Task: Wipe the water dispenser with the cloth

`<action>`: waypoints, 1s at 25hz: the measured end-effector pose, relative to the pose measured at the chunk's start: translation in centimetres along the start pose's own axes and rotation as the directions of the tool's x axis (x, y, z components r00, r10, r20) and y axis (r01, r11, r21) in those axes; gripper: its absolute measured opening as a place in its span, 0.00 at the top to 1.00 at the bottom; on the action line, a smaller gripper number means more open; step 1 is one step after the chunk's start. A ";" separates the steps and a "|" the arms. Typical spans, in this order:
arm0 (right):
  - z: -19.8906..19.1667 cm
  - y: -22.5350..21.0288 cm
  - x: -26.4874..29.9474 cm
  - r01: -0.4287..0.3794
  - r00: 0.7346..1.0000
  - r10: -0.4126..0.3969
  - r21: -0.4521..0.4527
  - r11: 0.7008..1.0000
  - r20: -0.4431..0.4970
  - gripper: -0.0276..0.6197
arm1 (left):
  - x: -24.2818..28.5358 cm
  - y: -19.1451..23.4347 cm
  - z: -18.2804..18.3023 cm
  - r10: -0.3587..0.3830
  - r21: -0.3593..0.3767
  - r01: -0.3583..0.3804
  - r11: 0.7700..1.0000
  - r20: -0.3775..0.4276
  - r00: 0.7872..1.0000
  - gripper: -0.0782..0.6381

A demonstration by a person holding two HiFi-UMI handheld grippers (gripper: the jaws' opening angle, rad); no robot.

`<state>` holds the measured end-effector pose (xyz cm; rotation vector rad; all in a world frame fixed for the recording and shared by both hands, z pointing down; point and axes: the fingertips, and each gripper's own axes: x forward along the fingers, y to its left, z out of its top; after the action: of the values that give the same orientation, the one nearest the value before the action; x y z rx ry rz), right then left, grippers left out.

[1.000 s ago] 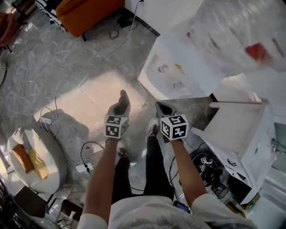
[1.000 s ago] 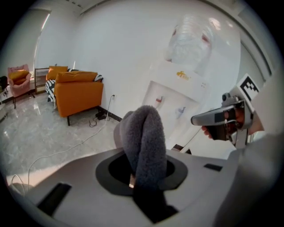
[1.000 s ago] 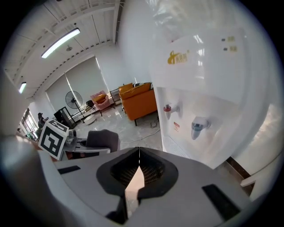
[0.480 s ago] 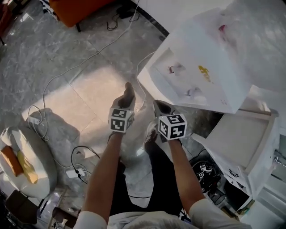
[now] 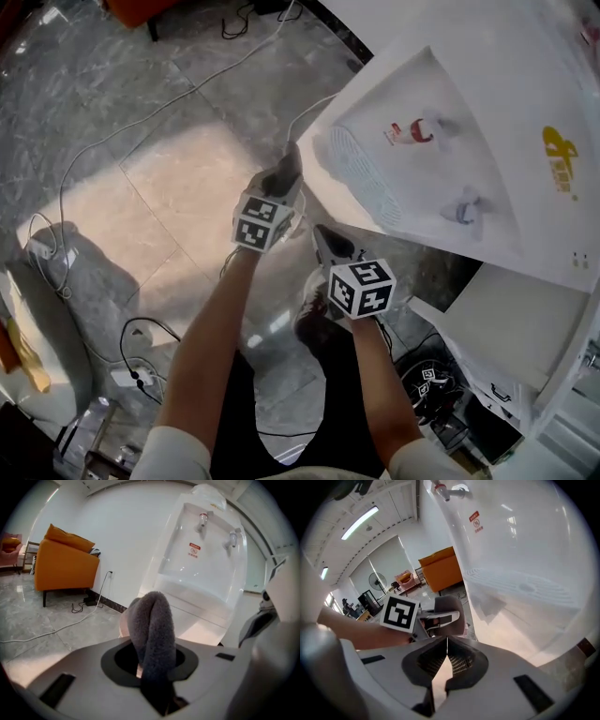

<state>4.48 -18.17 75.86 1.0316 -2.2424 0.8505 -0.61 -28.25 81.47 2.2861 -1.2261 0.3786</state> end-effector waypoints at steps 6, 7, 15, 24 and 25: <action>-3.7 -3.6 -1.1 0.076 0.997 -0.076 0.031 0.997 0.018 0.93 | 4.1 0.4 -0.3 -0.004 0.007 0.004 1.000 0.019 1.000 0.78; -3.4 -4.3 -1.4 0.099 0.994 -0.100 0.036 0.994 0.030 0.93 | 4.7 0.2 -0.4 -0.009 0.014 0.008 1.000 0.016 1.000 0.78; -3.8 -9.6 -4.5 0.268 0.960 -0.269 0.026 0.963 0.083 0.93 | 6.1 -6.0 -1.1 -0.110 0.105 0.108 0.989 0.012 0.994 0.78; -9.4 -13.3 -10.8 0.480 0.867 -0.494 0.156 0.864 0.069 0.94 | 5.8 -20.2 -6.0 -0.350 0.094 0.356 0.930 -0.071 0.934 0.78; -9.7 -13.4 -11.1 0.490 0.860 -0.505 0.163 0.856 0.068 0.93 | 5.6 -21.5 -6.4 -0.381 0.100 0.387 0.917 -0.075 0.921 0.78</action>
<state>23.43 -12.83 79.09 1.6686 -1.8689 0.7366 20.34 -18.64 82.75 2.5246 -0.7159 0.3669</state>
